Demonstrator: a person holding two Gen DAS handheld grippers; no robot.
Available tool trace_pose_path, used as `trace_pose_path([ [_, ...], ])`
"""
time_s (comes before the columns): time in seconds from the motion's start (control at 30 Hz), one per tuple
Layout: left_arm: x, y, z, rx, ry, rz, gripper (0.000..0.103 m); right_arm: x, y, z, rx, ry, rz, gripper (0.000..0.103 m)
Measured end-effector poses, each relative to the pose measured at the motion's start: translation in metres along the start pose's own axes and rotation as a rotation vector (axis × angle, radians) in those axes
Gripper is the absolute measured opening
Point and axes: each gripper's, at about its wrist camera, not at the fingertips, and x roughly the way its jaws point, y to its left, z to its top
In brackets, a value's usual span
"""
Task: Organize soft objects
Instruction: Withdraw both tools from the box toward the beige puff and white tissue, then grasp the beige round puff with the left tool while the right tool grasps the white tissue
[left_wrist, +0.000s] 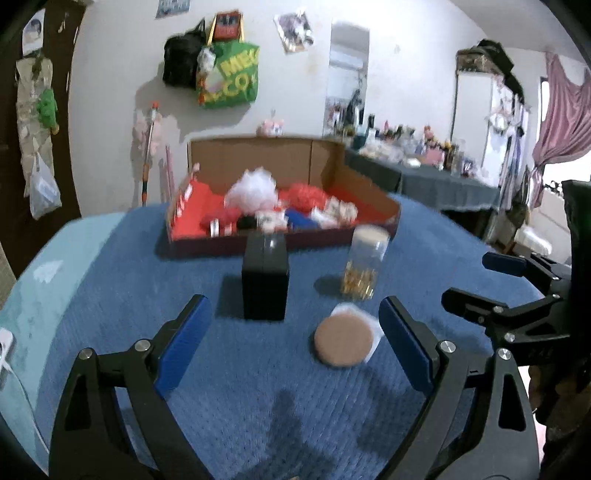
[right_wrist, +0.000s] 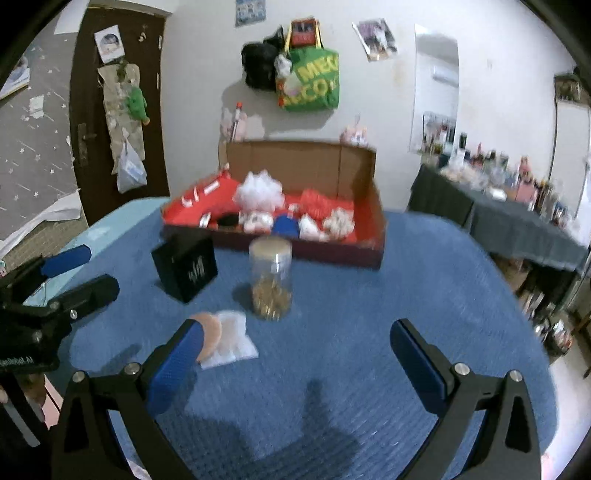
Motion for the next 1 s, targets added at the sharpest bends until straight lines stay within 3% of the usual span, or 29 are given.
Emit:
trace_pose_path([
  [0.23,0.028,0.005,-0.028,-0.038,0.114,0.009,0.093,0.024,-0.009,-0.021,0.05,0.082,0.033,0.103],
  [0.47,0.04,0.003,-0.041,-0.035,0.165,0.007,0.093,0.033,-0.012,-0.028,0.058,0.111,0.03,0.103],
  [0.7,0.052,0.0,-0.04,-0.038,0.209,-0.016,0.093,0.041,-0.02,-0.027,0.058,0.14,0.019,0.103],
  [1.0,0.091,-0.012,-0.029,-0.065,0.329,-0.085,0.093,0.053,-0.046,-0.021,0.116,0.201,0.055,0.103],
])
